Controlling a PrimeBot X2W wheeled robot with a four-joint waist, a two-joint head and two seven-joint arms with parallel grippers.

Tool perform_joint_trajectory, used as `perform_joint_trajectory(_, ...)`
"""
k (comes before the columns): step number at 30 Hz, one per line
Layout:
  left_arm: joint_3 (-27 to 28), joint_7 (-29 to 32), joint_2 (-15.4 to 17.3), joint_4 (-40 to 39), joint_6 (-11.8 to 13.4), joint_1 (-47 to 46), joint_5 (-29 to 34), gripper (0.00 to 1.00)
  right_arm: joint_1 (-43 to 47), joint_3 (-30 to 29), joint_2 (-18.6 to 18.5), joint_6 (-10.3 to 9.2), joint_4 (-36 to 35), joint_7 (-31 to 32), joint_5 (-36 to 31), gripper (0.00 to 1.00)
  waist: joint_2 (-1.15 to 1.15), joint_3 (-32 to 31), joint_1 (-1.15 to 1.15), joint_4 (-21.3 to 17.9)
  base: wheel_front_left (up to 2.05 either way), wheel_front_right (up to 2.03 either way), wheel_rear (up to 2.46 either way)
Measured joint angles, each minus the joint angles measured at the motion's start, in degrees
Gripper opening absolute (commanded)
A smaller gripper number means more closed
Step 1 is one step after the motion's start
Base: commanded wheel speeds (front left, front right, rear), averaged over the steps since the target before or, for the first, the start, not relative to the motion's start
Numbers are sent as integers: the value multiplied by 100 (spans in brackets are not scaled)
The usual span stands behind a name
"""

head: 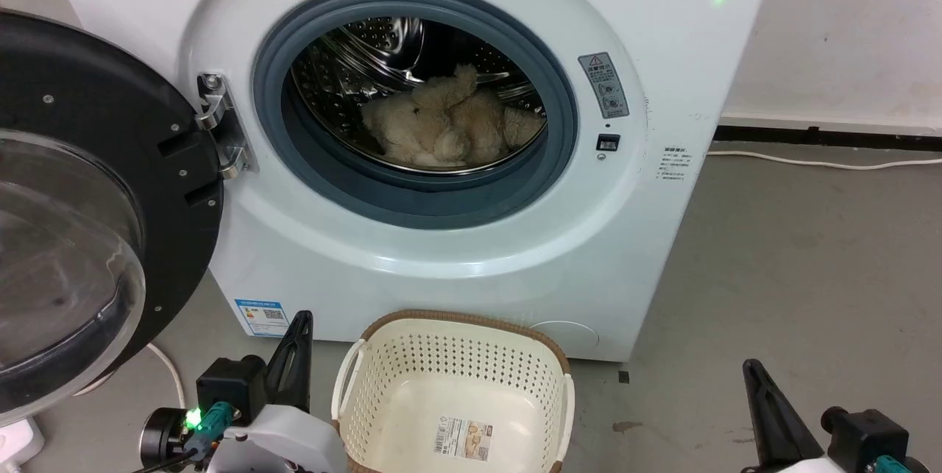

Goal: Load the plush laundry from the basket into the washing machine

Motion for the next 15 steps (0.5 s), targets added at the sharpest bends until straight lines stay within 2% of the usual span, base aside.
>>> perform_joint_trajectory(15,218,160,-171,-196,-83,82,297,0,-95,21,0,0,-129,181,-148,0,0,28,0,-41,0,0,0)
